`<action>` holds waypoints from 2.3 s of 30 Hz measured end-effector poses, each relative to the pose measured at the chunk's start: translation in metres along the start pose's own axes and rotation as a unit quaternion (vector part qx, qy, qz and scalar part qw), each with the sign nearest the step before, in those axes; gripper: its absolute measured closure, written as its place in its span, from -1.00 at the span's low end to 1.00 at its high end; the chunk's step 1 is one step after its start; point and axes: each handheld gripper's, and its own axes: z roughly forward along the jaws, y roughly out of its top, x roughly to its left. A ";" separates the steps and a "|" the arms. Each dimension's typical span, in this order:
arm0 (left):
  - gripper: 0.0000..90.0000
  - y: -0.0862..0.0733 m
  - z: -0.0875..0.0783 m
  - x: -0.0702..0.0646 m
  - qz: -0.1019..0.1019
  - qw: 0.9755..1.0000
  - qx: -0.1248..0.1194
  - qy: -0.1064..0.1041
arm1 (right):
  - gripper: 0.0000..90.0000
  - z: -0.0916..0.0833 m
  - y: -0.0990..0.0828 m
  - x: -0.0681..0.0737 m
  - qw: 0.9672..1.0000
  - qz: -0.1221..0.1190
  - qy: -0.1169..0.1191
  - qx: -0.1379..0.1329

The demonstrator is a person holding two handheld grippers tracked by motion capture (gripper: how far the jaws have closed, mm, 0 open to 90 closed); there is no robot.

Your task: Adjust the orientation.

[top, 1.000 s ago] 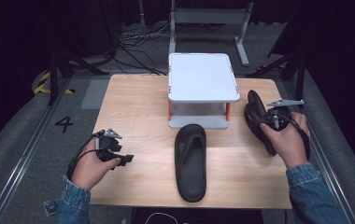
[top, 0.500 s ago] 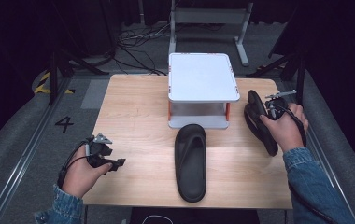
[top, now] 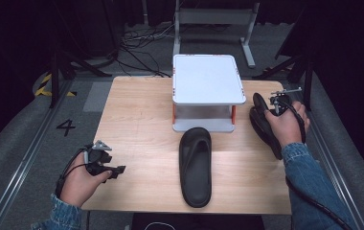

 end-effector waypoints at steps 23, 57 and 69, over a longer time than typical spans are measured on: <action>-0.25 0.023 0.010 -0.010 0.028 1.000 0.000 -0.015 | 0.42 -0.079 -0.058 0.051 0.992 0.028 0.121 -0.006; -0.22 0.031 0.021 -0.012 0.039 0.999 0.013 -0.030 | 0.25 -0.037 -0.109 0.045 0.995 -0.060 0.058 -0.046; -0.22 0.033 0.020 -0.012 0.042 0.999 0.009 -0.031 | 0.43 -0.041 -0.118 0.025 0.997 -0.043 0.063 0.011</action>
